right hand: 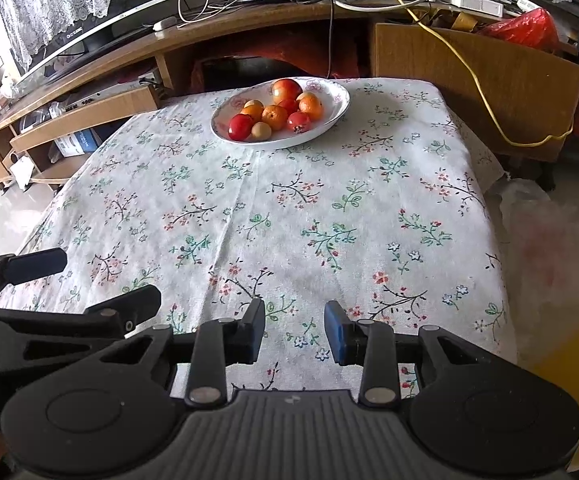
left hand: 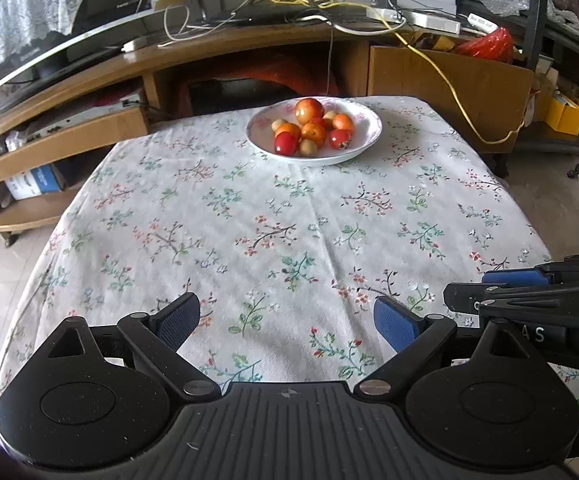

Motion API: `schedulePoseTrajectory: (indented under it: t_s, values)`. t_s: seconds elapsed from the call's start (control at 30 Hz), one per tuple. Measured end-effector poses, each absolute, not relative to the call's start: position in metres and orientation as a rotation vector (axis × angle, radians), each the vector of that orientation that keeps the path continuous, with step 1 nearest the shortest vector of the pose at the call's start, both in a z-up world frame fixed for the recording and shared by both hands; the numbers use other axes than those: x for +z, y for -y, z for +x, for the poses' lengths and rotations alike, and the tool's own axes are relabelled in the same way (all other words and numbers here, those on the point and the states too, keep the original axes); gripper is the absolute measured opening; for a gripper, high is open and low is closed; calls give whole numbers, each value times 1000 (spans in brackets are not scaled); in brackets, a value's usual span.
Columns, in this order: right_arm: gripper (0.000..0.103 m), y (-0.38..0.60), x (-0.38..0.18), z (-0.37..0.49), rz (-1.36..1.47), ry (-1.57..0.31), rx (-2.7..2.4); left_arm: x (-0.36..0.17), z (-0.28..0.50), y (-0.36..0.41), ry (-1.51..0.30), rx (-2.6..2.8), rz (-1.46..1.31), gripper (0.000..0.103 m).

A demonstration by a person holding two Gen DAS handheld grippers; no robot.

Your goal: Organize fruits

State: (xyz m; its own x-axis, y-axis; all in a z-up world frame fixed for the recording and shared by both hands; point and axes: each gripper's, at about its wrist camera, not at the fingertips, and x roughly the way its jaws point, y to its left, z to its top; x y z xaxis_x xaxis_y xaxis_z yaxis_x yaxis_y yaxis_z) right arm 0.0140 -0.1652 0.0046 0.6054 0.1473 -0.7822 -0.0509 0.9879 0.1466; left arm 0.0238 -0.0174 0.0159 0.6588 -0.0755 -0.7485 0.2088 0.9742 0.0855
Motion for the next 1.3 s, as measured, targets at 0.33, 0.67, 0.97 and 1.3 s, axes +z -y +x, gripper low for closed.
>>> schedulePoseTrajectory:
  t_s: [0.33,0.67,0.97,1.3]
  values:
    - [35,157,0,14,93,-941,127,11,23,16,-854,-117,198,96]
    - [37,154,-2,11,85,-954,134,10,26,12,-856,-87,189,96]
    - [37,154,-2,11,87,-950,129,8,26,13,-862,-88,196,96]
    - [37,154,-1,12,91,-947,134,5,27,13,-870,-83,208,96]
